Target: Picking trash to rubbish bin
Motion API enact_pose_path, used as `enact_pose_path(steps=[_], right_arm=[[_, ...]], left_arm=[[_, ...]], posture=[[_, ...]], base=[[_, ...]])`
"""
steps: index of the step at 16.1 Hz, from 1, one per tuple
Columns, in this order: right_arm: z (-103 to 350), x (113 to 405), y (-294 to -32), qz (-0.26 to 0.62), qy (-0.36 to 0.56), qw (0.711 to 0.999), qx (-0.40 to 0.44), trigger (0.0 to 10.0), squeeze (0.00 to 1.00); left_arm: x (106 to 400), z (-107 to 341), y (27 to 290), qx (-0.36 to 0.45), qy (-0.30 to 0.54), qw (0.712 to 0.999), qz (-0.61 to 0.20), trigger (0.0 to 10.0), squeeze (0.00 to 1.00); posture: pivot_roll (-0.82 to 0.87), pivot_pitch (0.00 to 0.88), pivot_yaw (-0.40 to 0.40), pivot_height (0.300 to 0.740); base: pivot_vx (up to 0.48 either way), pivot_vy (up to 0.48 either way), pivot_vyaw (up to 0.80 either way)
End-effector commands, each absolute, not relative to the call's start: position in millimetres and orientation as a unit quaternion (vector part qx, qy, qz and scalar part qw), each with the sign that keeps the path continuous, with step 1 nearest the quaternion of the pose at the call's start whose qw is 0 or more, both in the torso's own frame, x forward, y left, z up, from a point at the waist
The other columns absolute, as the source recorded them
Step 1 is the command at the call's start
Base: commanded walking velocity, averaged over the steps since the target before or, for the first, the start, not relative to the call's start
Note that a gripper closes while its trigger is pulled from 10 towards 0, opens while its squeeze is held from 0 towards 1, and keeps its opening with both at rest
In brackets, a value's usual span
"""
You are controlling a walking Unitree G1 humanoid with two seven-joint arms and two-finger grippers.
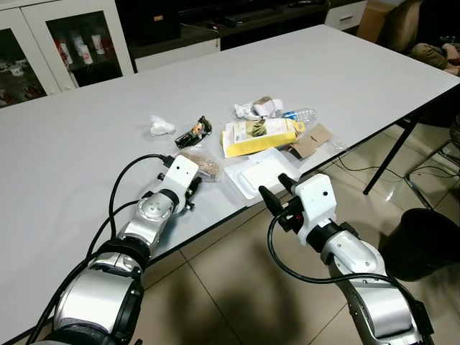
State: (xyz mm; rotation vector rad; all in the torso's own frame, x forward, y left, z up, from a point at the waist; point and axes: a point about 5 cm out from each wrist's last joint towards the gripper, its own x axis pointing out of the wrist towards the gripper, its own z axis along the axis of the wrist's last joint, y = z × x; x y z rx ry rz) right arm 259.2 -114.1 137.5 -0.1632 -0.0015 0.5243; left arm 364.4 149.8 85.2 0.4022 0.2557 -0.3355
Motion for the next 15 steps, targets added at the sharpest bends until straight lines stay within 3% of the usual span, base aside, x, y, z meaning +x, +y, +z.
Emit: enact_pose_path(steps=[1, 6, 12, 13, 15], right_arm=[[138.0, 261.0, -110.5, 0.265, -0.002, 0.961, -0.079, 10.0, 0.00], [138.4, 271.4, -108.3, 0.264, 0.000, 0.960, -0.090, 10.0, 0.00], [125.3, 303.2, -105.6, 0.244, 0.043, 0.965, -0.086, 10.0, 0.00], [121.7, 312.9, -100.7, 0.253, 0.057, 0.963, -0.080, 10.0, 1.00], [119.7, 325.4, -92.2, 0.267, 0.071, 0.959, -0.063, 10.0, 1.00]], left_arm=[[366.4, 88.9, 156.0, 0.197, 0.120, 0.961, -0.153, 0.0, 0.00], [365.4, 93.6, 169.4, 0.185, 0.099, 0.967, -0.145, 0.0, 0.00], [341.9, 113.0, 210.6, 0.154, 0.004, 0.981, -0.121, 0.0, 0.00], [333.7, 122.5, 214.1, 0.156, -0.008, 0.979, -0.134, 0.0, 0.00], [320.3, 132.9, 214.0, 0.172, -0.017, 0.972, -0.160, 0.0, 0.00]], posture=[[-0.11, 0.000, 0.029, 0.740], [-0.11, 0.000, 0.034, 0.740], [-0.07, 0.000, 0.032, 0.740], [-0.07, 0.000, 0.030, 0.740], [-0.05, 0.000, 0.016, 0.740]], base=[[0.000, 0.000, 0.00], [0.000, 0.000, 0.00], [0.000, 0.000, 0.00], [0.000, 0.000, 0.00], [0.000, 0.000, 0.00]])
